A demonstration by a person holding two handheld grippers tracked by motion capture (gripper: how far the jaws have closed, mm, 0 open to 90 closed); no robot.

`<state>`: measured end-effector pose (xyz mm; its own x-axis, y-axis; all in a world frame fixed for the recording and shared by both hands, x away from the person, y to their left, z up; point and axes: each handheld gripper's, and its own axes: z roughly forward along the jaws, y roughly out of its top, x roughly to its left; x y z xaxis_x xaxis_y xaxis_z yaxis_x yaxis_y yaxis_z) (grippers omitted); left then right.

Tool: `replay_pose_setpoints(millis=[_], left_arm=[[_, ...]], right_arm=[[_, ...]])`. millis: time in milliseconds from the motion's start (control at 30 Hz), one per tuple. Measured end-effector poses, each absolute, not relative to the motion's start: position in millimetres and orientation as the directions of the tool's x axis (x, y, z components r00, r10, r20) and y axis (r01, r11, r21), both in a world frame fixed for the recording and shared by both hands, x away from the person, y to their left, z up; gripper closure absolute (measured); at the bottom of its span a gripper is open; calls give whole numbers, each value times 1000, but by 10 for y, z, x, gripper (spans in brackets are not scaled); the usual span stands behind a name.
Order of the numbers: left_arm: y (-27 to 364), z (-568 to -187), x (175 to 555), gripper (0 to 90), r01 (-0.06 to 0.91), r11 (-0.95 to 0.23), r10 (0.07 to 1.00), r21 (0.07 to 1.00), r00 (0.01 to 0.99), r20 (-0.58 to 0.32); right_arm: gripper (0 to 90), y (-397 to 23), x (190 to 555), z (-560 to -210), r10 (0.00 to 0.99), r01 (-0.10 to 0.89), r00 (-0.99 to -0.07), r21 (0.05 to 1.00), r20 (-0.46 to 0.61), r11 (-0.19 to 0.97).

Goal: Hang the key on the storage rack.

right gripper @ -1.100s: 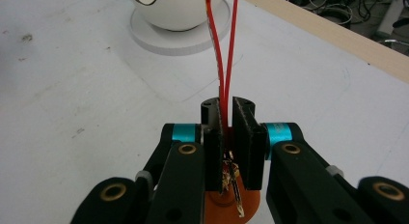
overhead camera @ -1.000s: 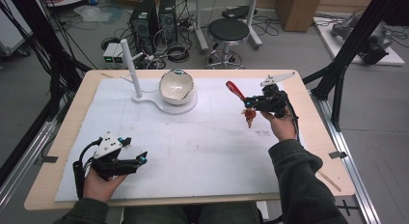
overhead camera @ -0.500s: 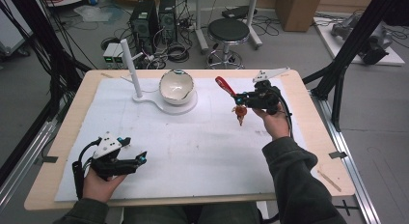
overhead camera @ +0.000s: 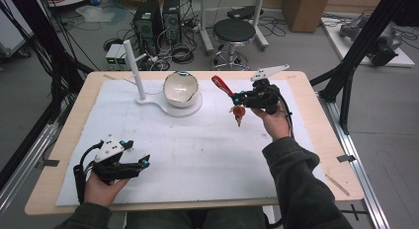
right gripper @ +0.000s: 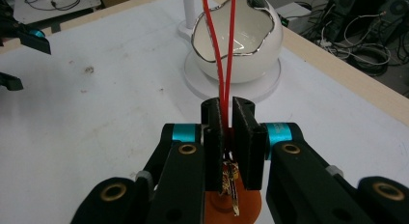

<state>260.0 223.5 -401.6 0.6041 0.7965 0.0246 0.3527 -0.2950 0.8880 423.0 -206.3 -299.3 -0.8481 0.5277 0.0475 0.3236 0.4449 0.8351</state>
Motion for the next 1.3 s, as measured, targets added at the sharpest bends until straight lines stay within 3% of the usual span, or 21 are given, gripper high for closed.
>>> replay_pose_setpoints(millis=[1300], left_arm=[[2233,-4014,2590,242,350,-293,792,890,610,21]], right_arm=[[830,-1416,4299,-2690,429,243,-903,848,21,472]])
